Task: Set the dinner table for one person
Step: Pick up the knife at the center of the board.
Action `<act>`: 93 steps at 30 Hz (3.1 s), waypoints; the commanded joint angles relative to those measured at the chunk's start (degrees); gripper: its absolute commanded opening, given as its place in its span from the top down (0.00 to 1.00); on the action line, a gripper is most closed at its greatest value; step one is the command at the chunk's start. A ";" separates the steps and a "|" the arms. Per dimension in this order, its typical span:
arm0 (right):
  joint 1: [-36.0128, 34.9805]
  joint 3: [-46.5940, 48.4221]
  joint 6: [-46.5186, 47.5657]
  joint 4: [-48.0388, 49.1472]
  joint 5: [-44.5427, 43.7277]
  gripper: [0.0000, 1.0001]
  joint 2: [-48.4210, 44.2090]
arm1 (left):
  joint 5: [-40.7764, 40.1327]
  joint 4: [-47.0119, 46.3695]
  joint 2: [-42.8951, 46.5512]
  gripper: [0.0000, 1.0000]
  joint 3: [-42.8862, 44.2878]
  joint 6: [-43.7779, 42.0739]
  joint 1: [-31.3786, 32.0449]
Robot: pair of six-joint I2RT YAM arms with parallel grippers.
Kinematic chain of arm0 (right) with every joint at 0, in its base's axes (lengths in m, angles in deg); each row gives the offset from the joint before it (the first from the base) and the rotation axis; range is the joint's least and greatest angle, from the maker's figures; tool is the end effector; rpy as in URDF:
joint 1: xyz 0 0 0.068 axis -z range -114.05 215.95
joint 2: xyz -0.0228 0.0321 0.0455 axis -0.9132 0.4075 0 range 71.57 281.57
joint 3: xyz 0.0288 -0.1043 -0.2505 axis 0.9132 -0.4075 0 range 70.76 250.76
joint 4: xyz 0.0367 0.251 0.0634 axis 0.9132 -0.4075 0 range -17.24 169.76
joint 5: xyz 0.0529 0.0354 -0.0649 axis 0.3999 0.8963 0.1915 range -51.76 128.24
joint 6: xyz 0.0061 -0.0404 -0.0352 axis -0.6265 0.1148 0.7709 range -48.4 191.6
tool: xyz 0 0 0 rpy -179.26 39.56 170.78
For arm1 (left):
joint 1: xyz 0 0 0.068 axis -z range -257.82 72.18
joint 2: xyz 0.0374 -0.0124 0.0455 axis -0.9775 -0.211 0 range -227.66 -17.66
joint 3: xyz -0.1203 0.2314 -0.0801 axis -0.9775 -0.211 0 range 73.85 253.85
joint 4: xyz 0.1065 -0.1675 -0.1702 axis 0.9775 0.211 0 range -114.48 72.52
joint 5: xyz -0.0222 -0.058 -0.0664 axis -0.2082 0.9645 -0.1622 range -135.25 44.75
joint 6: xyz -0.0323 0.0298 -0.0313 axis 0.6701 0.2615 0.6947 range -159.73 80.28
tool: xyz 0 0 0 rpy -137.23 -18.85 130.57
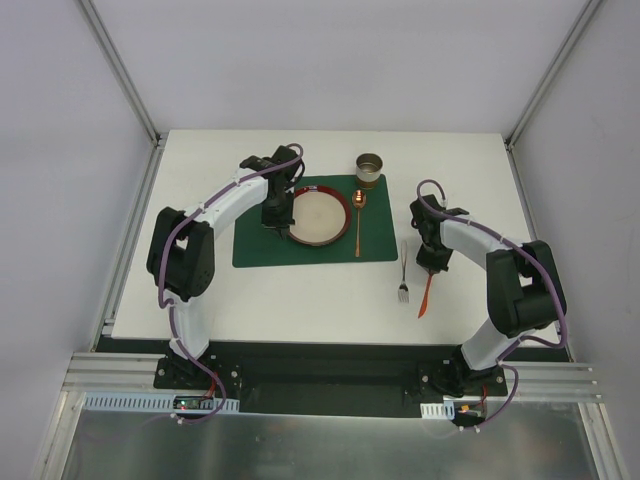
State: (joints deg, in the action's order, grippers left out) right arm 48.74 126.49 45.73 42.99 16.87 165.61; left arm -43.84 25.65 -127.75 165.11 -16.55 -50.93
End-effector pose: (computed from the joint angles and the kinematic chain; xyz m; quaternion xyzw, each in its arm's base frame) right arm 0.2862 0.0751 0.1685 0.0975 0.9698 -0.1241 0.1861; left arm 0.3575 -0.1823 0.2369 0.0341 0.9825 -0.0882 0.1604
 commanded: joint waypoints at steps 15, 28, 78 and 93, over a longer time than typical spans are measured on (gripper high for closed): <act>0.43 12.92 6.09 -8.58 -4.91 0.96 2.38 | 1.14 0.67 0.13 0.93 1.55 -0.15 -0.62; 0.43 6.68 5.39 -4.89 -3.51 0.69 1.67 | 1.58 0.67 -0.31 0.94 1.73 0.11 -0.62; 3.68 6.50 9.78 -2.51 1.85 0.99 1.59 | 1.67 0.67 -1.36 0.95 1.81 0.02 -0.70; 3.77 13.96 13.47 -6.82 -1.93 0.99 1.06 | 2.63 0.67 -1.63 0.96 1.99 0.11 -0.70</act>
State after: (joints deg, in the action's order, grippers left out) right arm 52.15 136.39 57.38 38.77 16.43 167.73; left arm -42.29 25.45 -129.01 165.33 -16.55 -50.93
